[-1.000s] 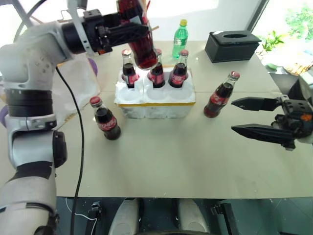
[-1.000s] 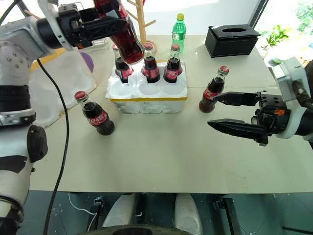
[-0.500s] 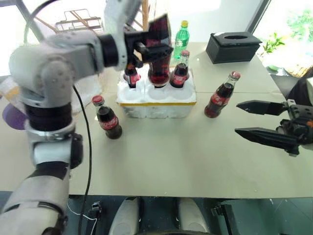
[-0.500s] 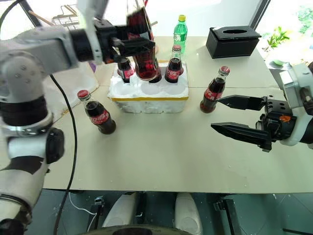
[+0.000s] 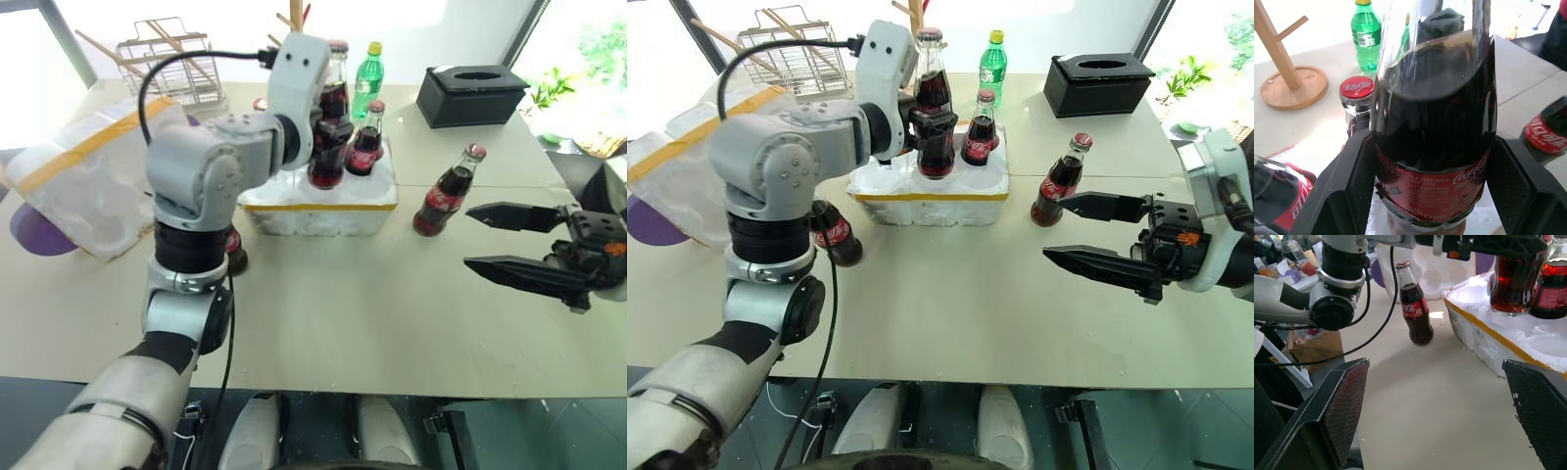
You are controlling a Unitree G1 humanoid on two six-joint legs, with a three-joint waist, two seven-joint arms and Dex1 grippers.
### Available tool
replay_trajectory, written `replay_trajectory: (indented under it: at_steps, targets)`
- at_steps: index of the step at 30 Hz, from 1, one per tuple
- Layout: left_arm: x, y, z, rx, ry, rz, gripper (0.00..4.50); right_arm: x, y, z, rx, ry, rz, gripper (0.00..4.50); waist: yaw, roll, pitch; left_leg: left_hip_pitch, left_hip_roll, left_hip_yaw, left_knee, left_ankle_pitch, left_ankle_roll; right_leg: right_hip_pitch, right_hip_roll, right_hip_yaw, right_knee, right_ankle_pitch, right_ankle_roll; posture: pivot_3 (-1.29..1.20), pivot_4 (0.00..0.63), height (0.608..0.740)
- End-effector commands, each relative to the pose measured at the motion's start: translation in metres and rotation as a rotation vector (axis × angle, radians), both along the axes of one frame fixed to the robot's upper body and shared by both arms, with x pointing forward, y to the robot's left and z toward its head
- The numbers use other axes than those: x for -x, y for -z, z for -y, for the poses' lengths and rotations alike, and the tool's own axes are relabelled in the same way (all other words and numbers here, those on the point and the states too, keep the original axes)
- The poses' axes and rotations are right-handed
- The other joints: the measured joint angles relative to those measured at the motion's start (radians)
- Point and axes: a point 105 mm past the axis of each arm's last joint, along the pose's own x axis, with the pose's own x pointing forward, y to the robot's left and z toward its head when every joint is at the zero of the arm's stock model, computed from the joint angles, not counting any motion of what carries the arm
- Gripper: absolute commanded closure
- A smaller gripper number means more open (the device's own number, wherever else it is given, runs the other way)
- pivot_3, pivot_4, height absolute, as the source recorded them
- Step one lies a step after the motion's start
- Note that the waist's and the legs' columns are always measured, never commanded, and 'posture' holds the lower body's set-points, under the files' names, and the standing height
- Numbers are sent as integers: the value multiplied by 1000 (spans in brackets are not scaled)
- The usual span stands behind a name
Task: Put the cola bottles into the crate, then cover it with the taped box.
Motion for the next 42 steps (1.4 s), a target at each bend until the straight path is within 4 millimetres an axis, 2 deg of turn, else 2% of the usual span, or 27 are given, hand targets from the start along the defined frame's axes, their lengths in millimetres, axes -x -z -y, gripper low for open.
replay_trajectory:
  at_steps: [1,7,11,14,19,21,23,25,27,32,36,40,42]
  targets:
    - [-6,-12,2,8,-43,107,1903,-1,-6,-2,22,18,72,0,1,0,0,0,0,0,0,0,0,0,0,0,0,0,0,0,150,740]
    - [-9,12,14,20,-25,43,1903,-7,-7,2,36,52,85,0,2,0,0,0,0,0,0,0,0,0,-1,0,0,0,0,0,150,740]
    - [-4,9,21,37,-1,46,1903,-7,-6,2,39,59,85,0,2,0,0,-1,0,0,0,0,0,0,0,0,0,0,0,0,150,740]
    - [-1,9,19,29,4,48,1903,-7,-5,3,37,64,82,0,2,0,0,-1,0,0,0,0,1,0,-1,0,0,0,0,0,150,740]
    - [-6,40,13,-51,-27,30,1903,-8,-3,4,31,75,87,0,2,0,0,-1,-1,0,0,0,1,0,-1,0,0,0,0,0,150,740]
    - [-7,47,14,-64,-22,42,863,-9,-4,4,29,75,91,0,2,0,0,-1,0,0,0,0,1,0,-1,0,0,0,0,0,150,740]
    - [-7,52,13,-61,-21,38,89,-10,-4,3,28,71,93,0,2,0,0,-1,0,0,0,0,1,0,-1,0,0,0,0,0,150,740]
    - [-7,53,14,-41,-9,35,38,-10,-4,2,28,68,94,0,2,1,0,-1,0,0,1,0,1,0,-1,0,0,0,0,0,150,740]
    - [-3,45,20,28,35,34,38,-11,-4,2,28,65,92,0,2,1,0,-1,0,0,1,0,1,0,-1,0,0,0,0,0,150,740]
    - [8,-3,25,167,128,83,38,-12,-1,1,22,51,80,0,3,0,0,-1,0,0,1,-1,1,0,-1,0,0,0,0,0,150,740]
    - [14,-46,10,150,123,73,38,-15,0,0,15,42,75,0,1,0,0,-1,-1,0,2,-1,1,0,-1,0,0,1,1,0,150,740]
    - [27,-95,-17,94,101,169,38,-18,1,1,7,36,65,0,-6,1,-1,0,-1,1,1,-1,2,0,1,0,0,1,1,0,150,740]
    - [33,-110,-29,89,98,186,38,-19,2,1,6,37,63,0,-6,1,0,0,0,1,1,-1,2,0,2,0,0,0,1,0,150,740]
